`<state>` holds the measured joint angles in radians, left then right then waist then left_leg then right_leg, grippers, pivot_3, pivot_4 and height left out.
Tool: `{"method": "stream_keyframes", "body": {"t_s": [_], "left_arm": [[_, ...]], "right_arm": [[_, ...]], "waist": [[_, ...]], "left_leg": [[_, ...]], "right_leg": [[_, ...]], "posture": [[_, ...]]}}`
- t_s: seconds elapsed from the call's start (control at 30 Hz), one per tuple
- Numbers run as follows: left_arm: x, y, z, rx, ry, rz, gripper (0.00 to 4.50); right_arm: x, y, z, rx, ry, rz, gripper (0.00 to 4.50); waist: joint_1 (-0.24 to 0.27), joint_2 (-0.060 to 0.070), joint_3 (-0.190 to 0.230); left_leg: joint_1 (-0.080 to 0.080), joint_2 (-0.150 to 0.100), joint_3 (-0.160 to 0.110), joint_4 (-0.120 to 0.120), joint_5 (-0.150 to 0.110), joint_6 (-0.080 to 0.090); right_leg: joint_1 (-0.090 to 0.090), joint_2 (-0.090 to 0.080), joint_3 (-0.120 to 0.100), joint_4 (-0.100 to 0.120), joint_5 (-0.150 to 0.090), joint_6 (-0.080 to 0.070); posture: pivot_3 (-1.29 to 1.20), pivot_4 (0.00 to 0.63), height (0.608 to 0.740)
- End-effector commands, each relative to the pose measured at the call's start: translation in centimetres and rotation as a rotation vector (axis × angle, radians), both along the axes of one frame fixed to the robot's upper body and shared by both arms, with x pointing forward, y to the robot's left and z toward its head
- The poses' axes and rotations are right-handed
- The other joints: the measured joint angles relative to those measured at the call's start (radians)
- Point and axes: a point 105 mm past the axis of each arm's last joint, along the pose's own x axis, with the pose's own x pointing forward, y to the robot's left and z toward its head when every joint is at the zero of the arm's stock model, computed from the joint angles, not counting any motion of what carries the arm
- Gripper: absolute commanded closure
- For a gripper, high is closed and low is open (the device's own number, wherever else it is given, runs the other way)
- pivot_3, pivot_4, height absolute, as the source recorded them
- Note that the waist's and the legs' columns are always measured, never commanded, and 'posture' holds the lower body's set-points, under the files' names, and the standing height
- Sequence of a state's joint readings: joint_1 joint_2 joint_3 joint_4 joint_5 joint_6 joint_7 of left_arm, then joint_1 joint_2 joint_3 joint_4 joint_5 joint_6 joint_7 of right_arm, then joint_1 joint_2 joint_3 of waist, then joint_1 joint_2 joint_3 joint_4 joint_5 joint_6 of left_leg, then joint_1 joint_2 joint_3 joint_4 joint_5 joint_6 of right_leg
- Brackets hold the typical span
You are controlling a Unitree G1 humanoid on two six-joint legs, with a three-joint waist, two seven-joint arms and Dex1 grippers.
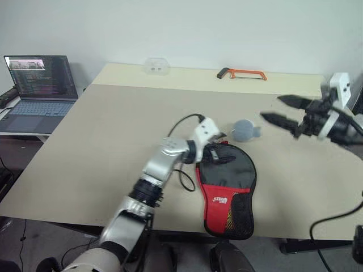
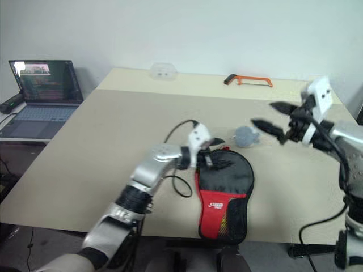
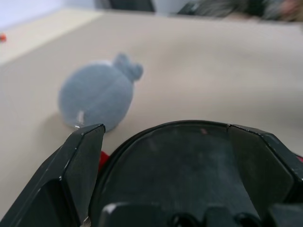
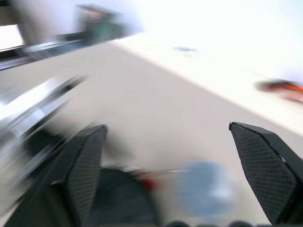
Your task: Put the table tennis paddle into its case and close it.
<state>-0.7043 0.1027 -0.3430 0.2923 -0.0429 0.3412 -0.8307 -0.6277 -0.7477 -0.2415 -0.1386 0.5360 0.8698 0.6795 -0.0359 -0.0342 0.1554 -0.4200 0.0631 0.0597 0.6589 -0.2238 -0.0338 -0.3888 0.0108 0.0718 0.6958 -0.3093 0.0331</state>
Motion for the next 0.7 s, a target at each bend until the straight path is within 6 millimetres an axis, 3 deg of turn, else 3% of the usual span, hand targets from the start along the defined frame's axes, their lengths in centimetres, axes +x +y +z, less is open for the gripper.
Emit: {"method": "stream_keyframes", "body": {"t_s": [0.03,0.2,0.47,0.57,0.7], "left_arm": [[-0.8,-0.9,0.0,0.016,-0.026,-0.021,0.02],[0.3,1.1,-4.2,0.18,0.06,0.128,0.02],[-0.1,2.2,-5.9,0.18,0.195,0.158,0.02],[0.2,2.5,-6.3,0.198,0.196,0.188,0.02],[1.4,2.8,-5.9,0.183,0.194,0.26,0.02]], "right_arm": [[3.3,-0.7,-0.2,0.012,-0.014,-0.154,0.0],[5.2,1.6,-2.3,0.05,0.043,-0.144,0.0],[6.7,2.7,-5.8,0.021,0.106,-0.153,0.0],[7.7,2.3,-6.8,0.047,0.152,-0.21,0.0],[9.3,1.3,-8.4,0.25,0.291,-0.336,0.0]], "waist": [[-0.007,0.002,0.001],[-0.005,0.007,0.004],[0.002,0.007,0.003],[0.001,0.008,0.003],[0.001,0.008,0.003]], "left_leg": [[0.0,0.0,0.0,-0.001,0.0,0.0],[0.0,0.001,0.0,-0.004,0.0,0.0],[0.002,0.0,0.001,-0.003,0.0,0.0],[0.003,0.0,0.001,-0.003,0.0,0.0],[0.004,0.0,0.001,-0.003,0.0,0.0]], "right_leg": [[0.0,0.0,0.0,0.0,0.0,-0.001],[-0.001,0.001,0.0,0.0,-0.001,-0.001],[0.001,-0.001,-0.002,0.0,-0.001,-0.001],[0.001,0.0,-0.001,0.0,-0.001,-0.001],[0.001,-0.001,-0.001,0.001,0.0,-0.001]], "posture": [[0.0,0.15,0.74],[0.0,0.15,0.74],[0.0,0.15,0.74],[0.0,0.15,0.74],[0.0,0.15,0.74]]}}
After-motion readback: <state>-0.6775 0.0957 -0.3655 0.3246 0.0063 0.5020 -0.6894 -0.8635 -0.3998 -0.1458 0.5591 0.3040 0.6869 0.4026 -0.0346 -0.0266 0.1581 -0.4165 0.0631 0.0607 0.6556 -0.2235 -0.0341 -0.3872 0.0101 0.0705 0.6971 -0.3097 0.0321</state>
